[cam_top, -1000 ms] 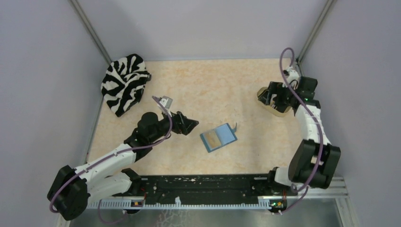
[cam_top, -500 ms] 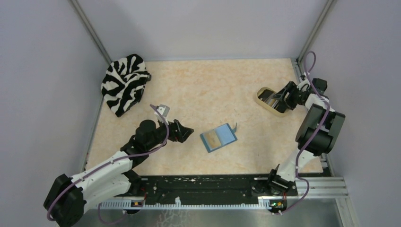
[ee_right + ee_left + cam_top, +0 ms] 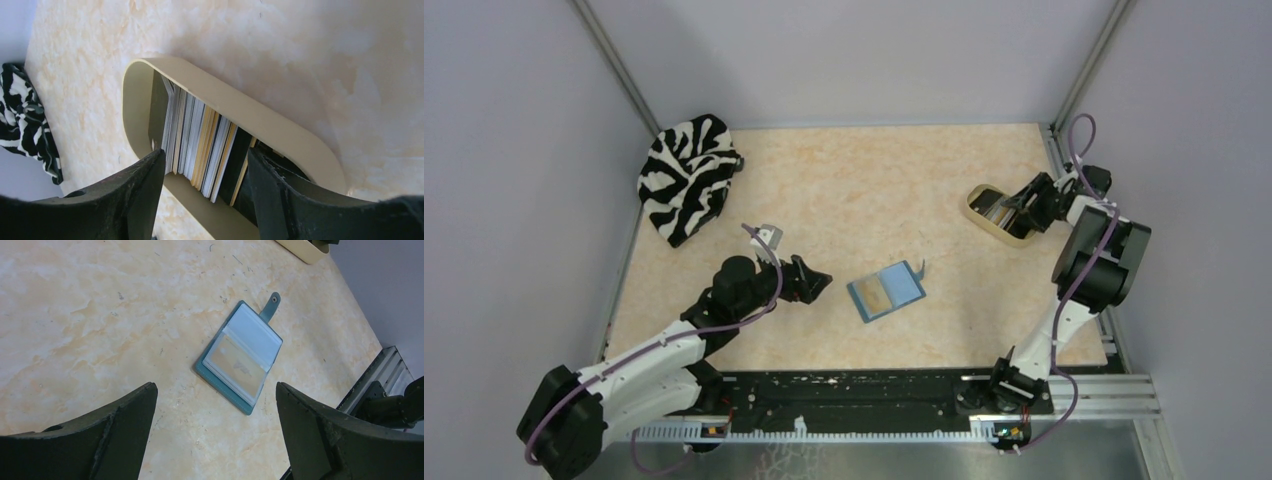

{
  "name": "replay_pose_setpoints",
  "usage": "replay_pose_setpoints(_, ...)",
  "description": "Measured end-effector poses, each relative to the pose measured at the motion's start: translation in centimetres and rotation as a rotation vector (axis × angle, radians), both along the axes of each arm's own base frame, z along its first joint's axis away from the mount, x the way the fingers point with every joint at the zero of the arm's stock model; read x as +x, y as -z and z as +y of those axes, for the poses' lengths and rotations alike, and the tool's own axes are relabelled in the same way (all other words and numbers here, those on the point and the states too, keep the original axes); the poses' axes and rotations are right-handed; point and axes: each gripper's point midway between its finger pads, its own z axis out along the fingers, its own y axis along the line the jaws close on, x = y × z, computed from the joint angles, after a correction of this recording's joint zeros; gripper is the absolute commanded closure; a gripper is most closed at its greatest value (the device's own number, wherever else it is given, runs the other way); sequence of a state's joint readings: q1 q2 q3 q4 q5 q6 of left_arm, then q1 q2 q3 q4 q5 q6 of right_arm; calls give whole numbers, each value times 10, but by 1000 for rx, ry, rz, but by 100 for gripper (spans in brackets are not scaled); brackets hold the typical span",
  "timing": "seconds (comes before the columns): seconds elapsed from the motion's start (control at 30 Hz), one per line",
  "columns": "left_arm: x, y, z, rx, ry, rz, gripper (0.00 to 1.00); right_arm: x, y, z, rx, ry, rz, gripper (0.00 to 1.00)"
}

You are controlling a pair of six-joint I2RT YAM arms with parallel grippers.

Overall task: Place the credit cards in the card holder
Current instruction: Pick up the credit card from the storage box.

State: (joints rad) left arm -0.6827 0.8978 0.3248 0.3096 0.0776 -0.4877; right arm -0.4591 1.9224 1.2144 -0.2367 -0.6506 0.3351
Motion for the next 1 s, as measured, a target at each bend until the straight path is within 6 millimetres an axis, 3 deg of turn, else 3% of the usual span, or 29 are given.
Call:
replay_pose_setpoints(0.27,0,4,-1,-2,-3,19,7,12,-1,0,36,5,-23,38)
replay_pose_setpoints(0.4,0,4,-1,-4,-4,21,7,15,-1,4,66,-2,-32,42)
replay_pose_setpoints(0.5,0,4,-1,-5,-4,21,7,17,-1,5,82,-6,-39,50)
replay_pose_setpoints(1.0,0,2,-2,-20,-8,29,7,20,-8,12,129,-34,-75,57)
